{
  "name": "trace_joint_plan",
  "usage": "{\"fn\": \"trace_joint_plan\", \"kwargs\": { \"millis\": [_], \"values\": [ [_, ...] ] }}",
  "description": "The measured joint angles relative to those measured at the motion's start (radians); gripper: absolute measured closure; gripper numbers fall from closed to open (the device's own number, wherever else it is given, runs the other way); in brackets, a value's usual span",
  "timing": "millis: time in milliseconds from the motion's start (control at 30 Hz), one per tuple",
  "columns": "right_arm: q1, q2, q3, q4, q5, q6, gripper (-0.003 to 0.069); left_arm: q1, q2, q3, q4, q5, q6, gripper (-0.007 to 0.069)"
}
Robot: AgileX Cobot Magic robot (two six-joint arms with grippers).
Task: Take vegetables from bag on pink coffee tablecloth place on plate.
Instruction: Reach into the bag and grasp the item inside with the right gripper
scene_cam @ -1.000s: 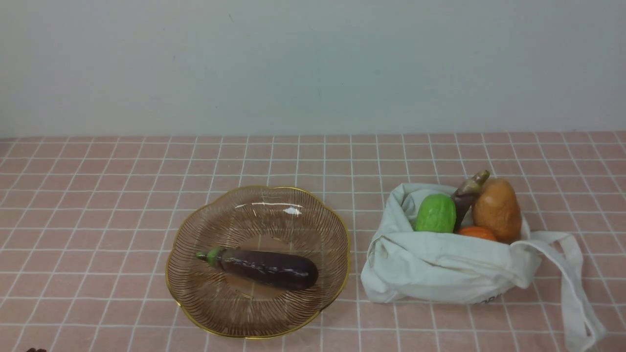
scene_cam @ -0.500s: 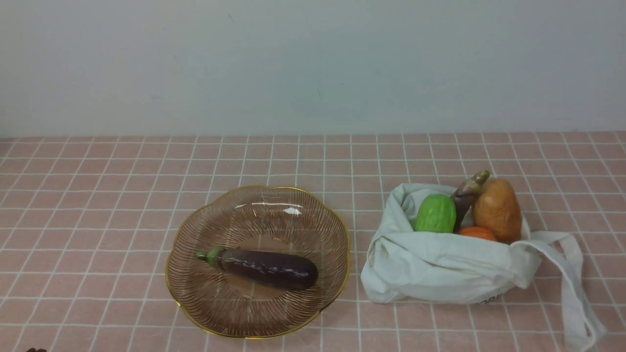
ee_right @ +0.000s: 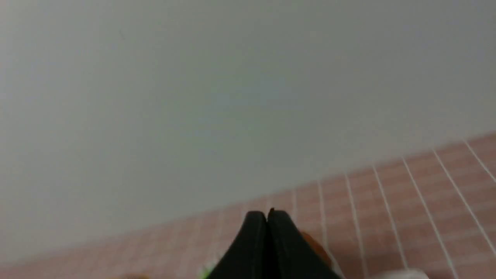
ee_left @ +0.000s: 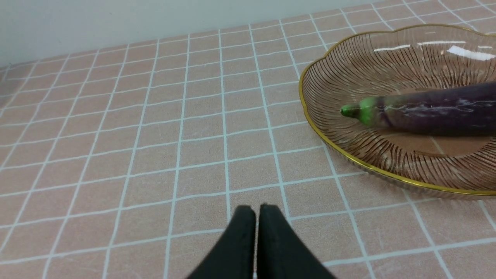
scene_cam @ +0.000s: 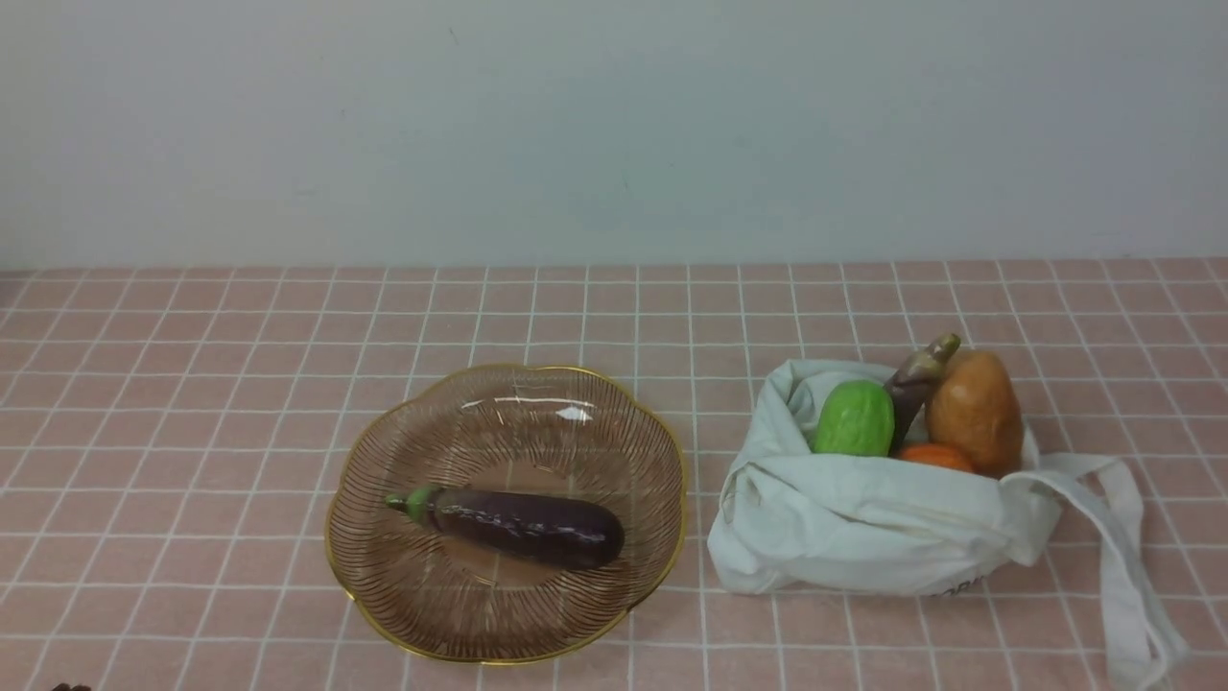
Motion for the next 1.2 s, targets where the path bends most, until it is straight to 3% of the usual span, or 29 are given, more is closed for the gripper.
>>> {"fn": "trace_joint_plan", "kwargs": {
  "millis": [133,267,433,567,967,1067,1200],
  "values": [
    [0.025,0.296,-0.171,-0.008,0.262,-0.14,0.0673,0.0,0.0,0.0,0.0,0.0,0.0,0.0629],
    [0.026,0.537,-0.31,0.032,0.394,-0.238,0.0672,0.0,0.0,0.0,0.0,0.0,0.0,0.0629],
    [0.026,0.766,-0.45,0.089,0.441,-0.316,0.0643,0.0,0.0,0.0,0.0,0.0,0.0,0.0629],
    [0.028,0.921,-0.541,0.121,0.448,-0.345,0.0572,0.0,0.0,0.0,0.0,0.0,0.0,0.0629],
    [0.028,1.2,-0.627,0.145,0.324,-0.427,0.0057,0.0,0.0,0.0,0.0,0.0,0.0,0.0629],
    [0.029,1.25,-0.627,0.164,0.31,-0.46,0.0008,0.0,0.0,0.0,0.0,0.0,0.0,0.0629],
    [0.029,1.298,-0.627,0.18,0.277,-0.503,0.0004,0.0,0.0,0.0,0.0,0.0,0.0,0.0629]
  ]
}}
